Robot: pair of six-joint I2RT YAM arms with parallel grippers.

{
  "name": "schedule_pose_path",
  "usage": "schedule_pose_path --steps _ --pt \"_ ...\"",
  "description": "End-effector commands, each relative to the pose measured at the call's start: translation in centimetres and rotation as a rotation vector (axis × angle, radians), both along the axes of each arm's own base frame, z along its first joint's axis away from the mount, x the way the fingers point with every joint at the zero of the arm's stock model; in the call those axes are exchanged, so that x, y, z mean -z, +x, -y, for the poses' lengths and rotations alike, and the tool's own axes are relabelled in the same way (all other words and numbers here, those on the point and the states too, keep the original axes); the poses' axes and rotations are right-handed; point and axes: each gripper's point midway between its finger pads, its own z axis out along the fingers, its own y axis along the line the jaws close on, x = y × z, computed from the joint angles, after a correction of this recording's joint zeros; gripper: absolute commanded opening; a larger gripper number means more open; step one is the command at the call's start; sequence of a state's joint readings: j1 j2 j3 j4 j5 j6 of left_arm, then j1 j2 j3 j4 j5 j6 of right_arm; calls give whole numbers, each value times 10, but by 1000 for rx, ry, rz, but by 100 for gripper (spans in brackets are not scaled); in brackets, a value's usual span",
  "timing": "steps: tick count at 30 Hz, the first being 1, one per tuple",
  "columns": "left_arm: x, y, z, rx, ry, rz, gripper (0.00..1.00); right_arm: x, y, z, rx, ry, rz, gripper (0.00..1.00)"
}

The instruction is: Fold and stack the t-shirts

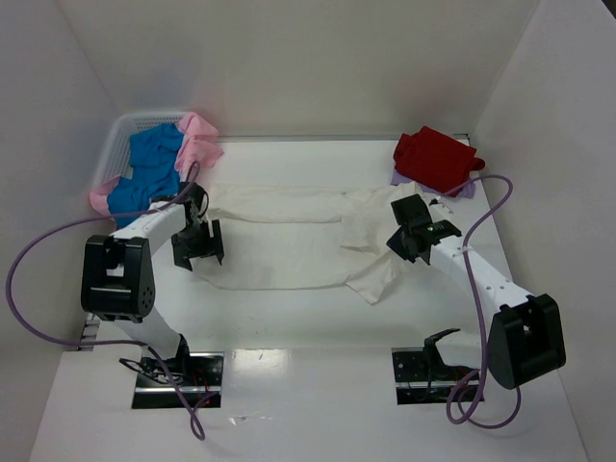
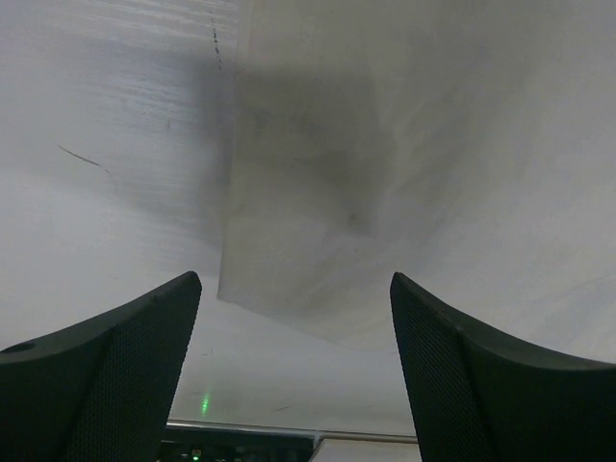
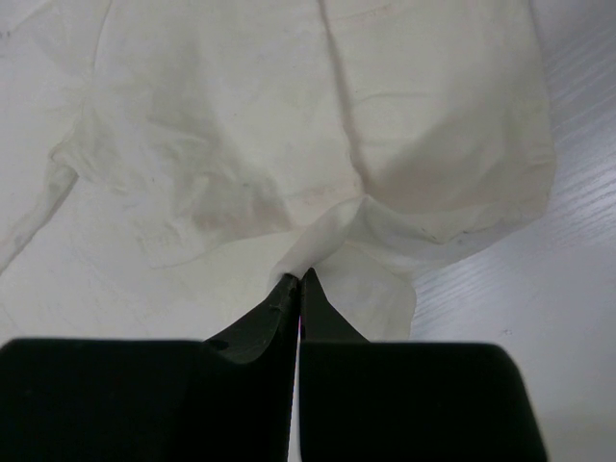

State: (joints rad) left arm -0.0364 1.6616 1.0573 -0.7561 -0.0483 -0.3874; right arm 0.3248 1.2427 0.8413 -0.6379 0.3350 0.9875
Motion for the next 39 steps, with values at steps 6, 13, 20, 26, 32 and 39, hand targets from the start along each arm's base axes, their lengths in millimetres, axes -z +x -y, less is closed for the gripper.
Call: schedule_pose_path --steps 6,13,20,26,32,39 --pt "-6 7 2 28 -4 18 71 -23 20 -2 5 0 81 0" --pt "-11 6 2 28 -5 37 19 -32 20 0 2 -4 111 0" --pt "-28 10 -2 24 14 100 0 -48 34 6 11 -21 159 0" --pt "-61 33 -2 12 18 219 0 -69 52 16 35 -21 227 0" --pt "-77 67 0 2 12 297 0 -87 75 30 51 -30 300 0" --pt "-72 99 -1 10 6 317 0 -91 102 41 80 -4 354 0"
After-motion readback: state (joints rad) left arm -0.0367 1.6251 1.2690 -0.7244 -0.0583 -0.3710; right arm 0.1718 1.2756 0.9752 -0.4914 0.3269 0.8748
